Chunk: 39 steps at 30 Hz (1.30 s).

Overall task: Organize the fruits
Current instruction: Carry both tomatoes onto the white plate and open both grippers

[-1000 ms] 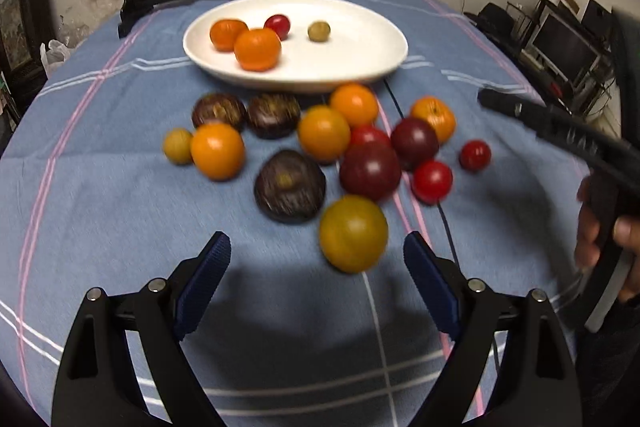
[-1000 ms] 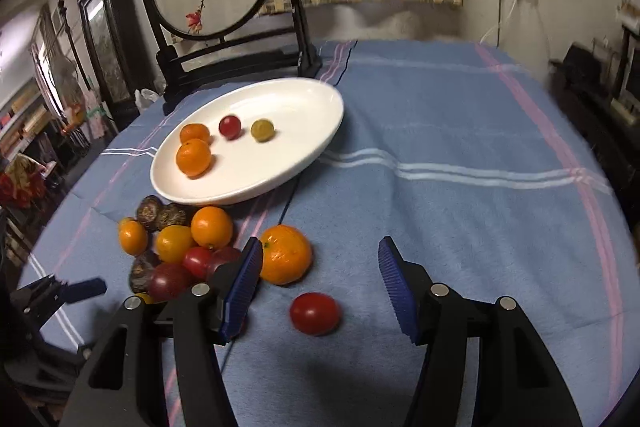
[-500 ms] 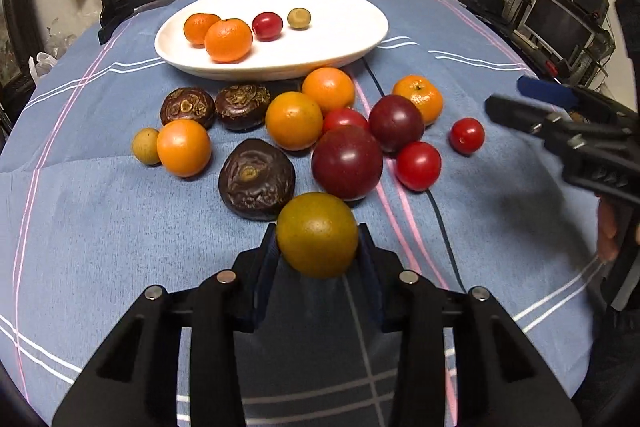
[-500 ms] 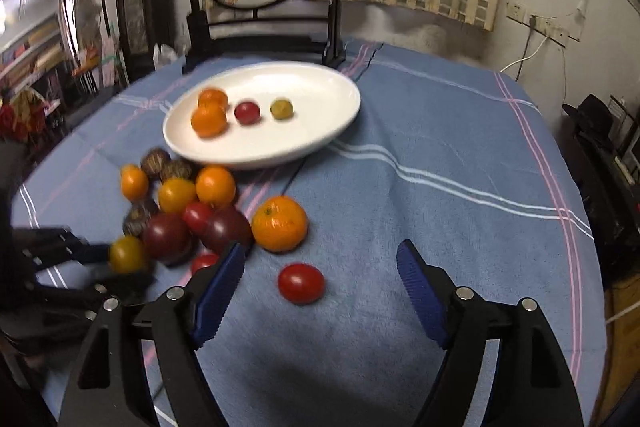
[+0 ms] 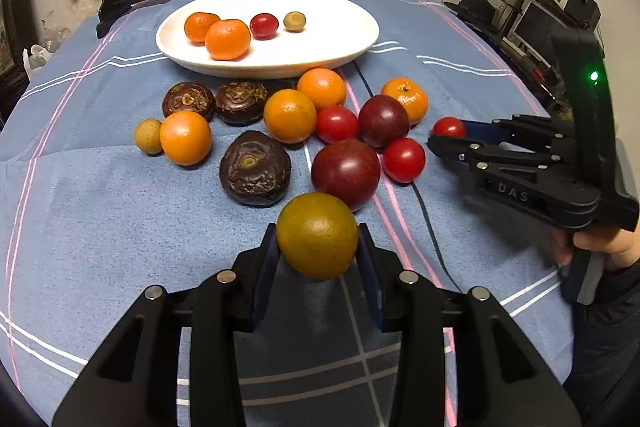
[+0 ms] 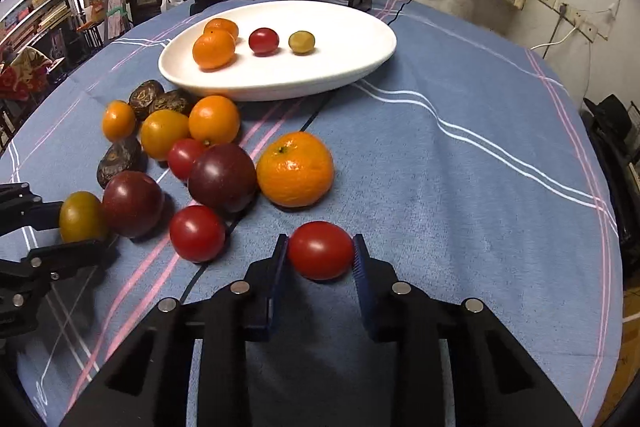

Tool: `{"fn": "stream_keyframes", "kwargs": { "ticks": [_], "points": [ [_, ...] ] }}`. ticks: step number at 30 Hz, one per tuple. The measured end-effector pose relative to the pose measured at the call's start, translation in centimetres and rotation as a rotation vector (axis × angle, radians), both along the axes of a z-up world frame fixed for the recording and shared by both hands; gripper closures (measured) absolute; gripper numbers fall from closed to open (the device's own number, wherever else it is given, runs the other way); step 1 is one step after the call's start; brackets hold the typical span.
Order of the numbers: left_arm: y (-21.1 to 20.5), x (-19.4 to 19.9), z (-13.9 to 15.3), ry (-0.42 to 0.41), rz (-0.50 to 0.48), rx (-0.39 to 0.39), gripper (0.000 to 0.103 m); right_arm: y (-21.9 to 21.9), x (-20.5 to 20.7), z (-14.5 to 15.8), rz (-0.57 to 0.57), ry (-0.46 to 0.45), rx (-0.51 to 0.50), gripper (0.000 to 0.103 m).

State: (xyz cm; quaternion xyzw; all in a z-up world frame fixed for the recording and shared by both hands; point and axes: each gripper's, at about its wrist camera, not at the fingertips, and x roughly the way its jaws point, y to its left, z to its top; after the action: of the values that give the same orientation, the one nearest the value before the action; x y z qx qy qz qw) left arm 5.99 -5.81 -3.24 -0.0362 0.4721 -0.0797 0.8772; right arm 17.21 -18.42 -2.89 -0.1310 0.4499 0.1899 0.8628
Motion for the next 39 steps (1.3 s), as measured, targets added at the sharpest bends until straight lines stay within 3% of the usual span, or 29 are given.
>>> {"fn": "stream_keyframes", "kwargs": {
  "ticks": [4,9,16,21,26,31,37,38,39],
  "points": [
    [0.9,-0.4,0.9,-0.022,0.005,-0.015,0.065,-0.6,0.1,0.8,-0.024,-0.013,0.044,0.072],
    [2.2,-0.3,2.9,-0.073,-0.009,-0.021,0.065,-1.9,-0.1,3.2,-0.056,-0.068,0.206,0.072],
    [3.7,4.7,6.1,-0.148,0.003,0.007,0.065,-0.7,0.2,6.2,-0.123,-0.16,0.243,0.072],
    [4.4,9.4,7.2,-0.162,0.036,-0.015,0.065,2.3,2.1,8.1,-0.071,-0.169,0.237,0.072],
    [4.3,14.4,7.3,-0.145,0.045,-0.041,0.065,5.3,4.6,7.4,-0.058,-0.167,0.198,0.071],
    [3.6,18.7,5.6,-0.097,0.064,0.022,0.065,7.2,7.1,5.1,-0.058,-0.123,0.142,0.071],
    [3.1,21.8,3.1,-0.034,0.053,0.027,0.065,7.9,8.9,3.2,-0.064,-0.092,0.115,0.07],
    [3.0,21.9,3.1,-0.046,0.052,0.036,0.058,7.9,9.0,3.0,-0.067,-0.088,0.118,0.063],
    [2.8,22.0,3.1,-0.05,0.053,0.049,0.041,7.7,9.1,2.8,-0.074,-0.082,0.128,0.051]
  ]
}}
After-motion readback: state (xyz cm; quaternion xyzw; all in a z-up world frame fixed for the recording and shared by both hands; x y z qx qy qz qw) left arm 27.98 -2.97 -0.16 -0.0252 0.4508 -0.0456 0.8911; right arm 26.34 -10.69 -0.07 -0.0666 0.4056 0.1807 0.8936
